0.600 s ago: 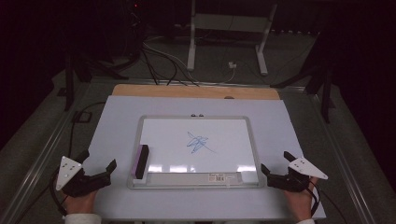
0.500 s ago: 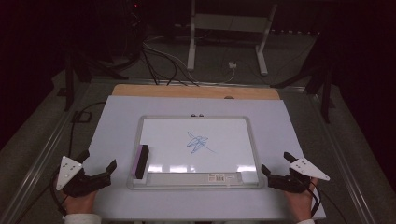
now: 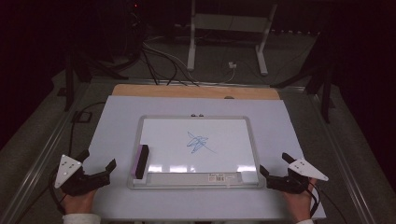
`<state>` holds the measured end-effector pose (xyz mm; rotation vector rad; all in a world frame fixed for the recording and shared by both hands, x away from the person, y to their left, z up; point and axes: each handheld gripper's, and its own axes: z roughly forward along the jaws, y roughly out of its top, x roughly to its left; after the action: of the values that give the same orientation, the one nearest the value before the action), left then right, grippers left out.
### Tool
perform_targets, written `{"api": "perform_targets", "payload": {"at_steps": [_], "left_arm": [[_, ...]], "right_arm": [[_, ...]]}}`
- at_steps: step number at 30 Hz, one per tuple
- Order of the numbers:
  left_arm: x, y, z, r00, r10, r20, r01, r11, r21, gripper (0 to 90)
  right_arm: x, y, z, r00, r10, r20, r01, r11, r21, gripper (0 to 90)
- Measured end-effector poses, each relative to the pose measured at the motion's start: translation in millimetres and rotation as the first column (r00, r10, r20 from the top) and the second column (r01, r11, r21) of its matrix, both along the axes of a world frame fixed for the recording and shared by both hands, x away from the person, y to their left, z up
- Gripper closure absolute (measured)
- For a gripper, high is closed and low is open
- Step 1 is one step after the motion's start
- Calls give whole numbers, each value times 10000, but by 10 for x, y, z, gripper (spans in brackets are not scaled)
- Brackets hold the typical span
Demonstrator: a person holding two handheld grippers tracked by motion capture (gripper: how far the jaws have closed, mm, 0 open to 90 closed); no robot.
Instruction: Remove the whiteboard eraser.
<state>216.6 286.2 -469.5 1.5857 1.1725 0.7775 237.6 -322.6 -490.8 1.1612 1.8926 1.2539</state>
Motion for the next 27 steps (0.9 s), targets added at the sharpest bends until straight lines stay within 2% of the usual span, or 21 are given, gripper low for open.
{"api": "perform_targets", "payload": {"at_steps": [13, 27], "left_arm": [[85, -79, 27, 9992, -303, -252, 302, 9995, -25, 13], [197, -213, -23, 9959, -621, -651, 620, 9981, -28, 13]], "right_arm": [[-11, 12, 3, 10000, 61, -51, -61, 10000, 48, 2], [-12, 19, 5, 9999, 116, -70, -115, 9999, 60, 2]]}}
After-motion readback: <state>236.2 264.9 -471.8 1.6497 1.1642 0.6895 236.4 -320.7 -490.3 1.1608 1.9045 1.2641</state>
